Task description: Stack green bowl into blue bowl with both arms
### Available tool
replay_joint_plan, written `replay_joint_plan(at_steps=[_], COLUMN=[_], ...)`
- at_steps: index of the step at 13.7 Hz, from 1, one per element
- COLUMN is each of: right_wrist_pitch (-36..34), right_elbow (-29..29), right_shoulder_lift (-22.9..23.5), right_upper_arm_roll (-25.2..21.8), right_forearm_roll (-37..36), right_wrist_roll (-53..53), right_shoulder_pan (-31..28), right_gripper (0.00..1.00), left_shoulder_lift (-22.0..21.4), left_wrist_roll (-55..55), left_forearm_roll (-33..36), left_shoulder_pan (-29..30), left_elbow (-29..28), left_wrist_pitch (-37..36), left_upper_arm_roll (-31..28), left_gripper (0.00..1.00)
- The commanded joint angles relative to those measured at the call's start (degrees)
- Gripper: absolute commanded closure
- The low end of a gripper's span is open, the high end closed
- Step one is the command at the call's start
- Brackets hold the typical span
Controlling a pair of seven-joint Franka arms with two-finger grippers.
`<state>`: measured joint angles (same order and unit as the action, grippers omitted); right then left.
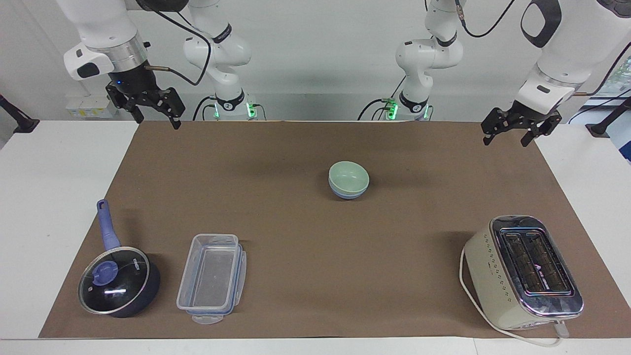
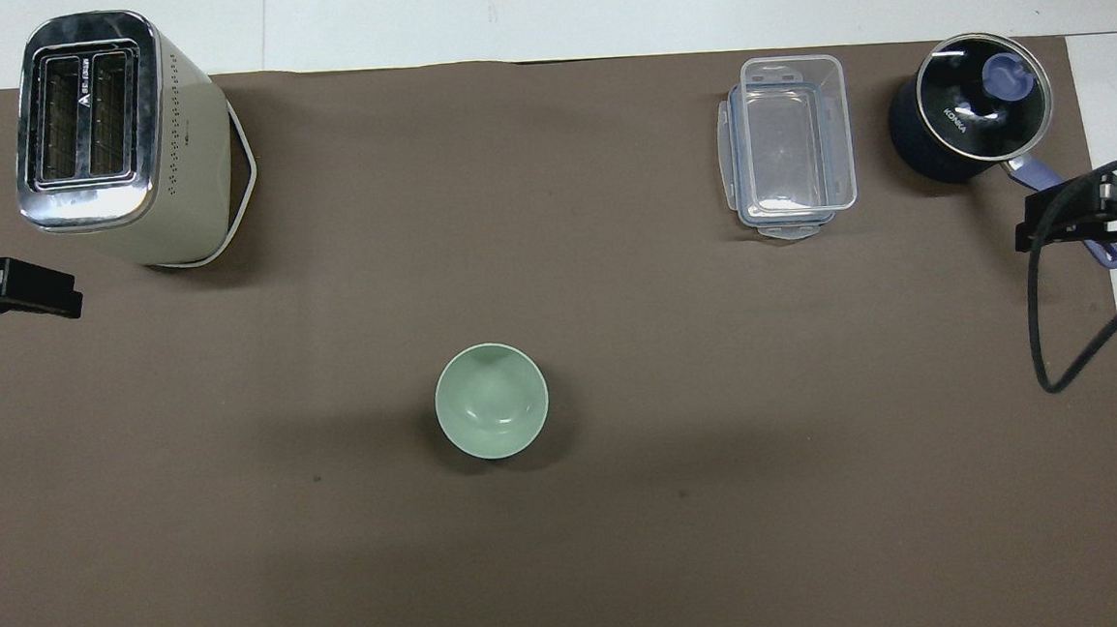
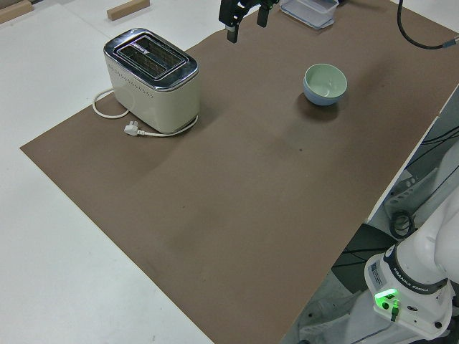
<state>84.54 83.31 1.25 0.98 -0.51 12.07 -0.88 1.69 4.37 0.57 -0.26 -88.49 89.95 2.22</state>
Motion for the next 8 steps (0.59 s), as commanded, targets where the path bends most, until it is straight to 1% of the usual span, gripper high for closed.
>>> replay_joint_plan(at_steps=[1, 8], right_wrist_pitch=[1.6, 1.9], right_elbow=[4.2, 4.9], right_shoulder_lift=[-2.6, -3.3], right_upper_arm_roll=[0.3, 0.4], right_forearm_roll=[-0.2, -0.1], right_wrist_roll=[-1.6, -2.1], right_shoulder_pan=[-0.3, 0.3], right_gripper=[0.0, 0.0], left_shoulder_lift=[-0.6, -0.6], left_wrist_roll=[0.4, 0.4], left_forearm_roll=[0.5, 0.5], left_shoulder_pan=[0.4, 0.4], left_elbow=[0.0, 0.0], left_wrist_pitch=[-0.9, -0.9], left_upper_arm_roll=[0.2, 0.2], left_gripper=[0.0, 0.0])
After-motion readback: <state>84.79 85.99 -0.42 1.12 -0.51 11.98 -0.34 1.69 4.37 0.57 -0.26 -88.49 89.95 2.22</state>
